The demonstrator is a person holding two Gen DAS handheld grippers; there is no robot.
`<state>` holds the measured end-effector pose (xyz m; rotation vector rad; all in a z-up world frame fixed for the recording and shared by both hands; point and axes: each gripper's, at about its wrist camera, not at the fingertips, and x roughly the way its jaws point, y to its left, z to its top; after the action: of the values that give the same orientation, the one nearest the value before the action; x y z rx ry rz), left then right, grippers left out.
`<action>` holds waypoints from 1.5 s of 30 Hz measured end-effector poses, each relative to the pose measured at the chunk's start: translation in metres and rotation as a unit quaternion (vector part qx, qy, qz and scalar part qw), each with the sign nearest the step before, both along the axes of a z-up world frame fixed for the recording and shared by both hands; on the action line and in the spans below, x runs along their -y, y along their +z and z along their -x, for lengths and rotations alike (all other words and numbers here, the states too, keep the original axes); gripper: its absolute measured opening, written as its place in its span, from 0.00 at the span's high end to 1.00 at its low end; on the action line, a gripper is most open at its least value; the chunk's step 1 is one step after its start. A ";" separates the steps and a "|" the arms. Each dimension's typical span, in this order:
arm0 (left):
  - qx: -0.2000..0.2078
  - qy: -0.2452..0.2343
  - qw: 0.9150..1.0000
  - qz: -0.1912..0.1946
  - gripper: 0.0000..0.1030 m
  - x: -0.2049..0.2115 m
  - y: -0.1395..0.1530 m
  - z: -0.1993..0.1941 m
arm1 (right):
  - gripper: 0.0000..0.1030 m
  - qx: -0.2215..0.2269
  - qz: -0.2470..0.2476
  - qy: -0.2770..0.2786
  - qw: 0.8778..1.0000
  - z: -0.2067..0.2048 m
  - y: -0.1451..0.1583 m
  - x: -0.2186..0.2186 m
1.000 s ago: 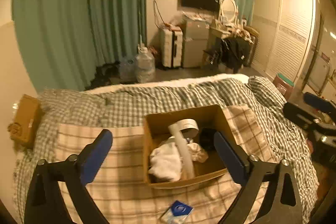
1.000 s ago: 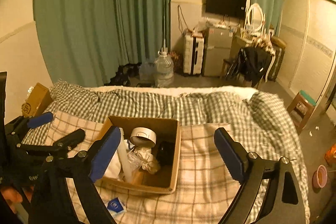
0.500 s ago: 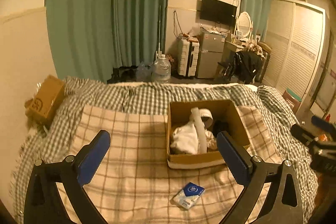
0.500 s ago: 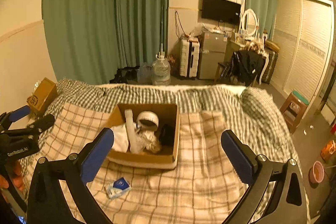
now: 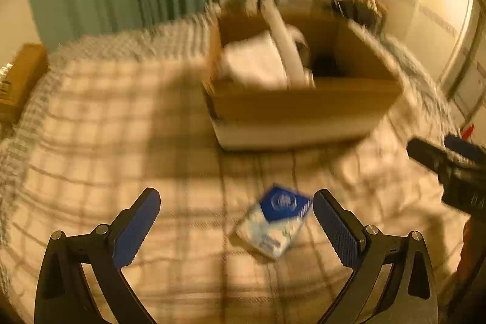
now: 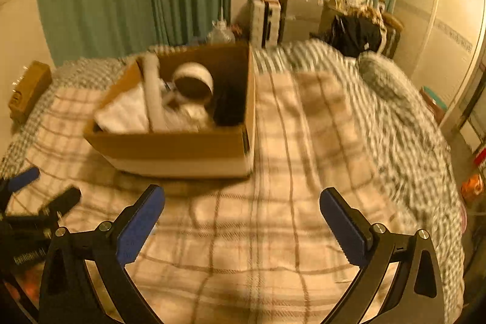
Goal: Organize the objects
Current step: 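Grasp the blue tissue pack on the bed with the left tool, then lift the tissue pack into the box and open the left tool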
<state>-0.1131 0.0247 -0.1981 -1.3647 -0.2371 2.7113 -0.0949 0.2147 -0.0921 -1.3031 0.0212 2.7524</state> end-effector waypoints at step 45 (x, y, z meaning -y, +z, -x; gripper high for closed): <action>-0.074 -0.026 0.997 -0.003 0.36 -0.005 0.122 -0.035 | 0.01 -0.065 -0.013 0.021 0.998 -0.060 0.095 0.008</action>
<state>-0.0784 0.0296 -0.0756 -1.1450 -0.1937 2.7489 -0.0353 0.2064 0.0033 -1.1303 -0.0319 2.8576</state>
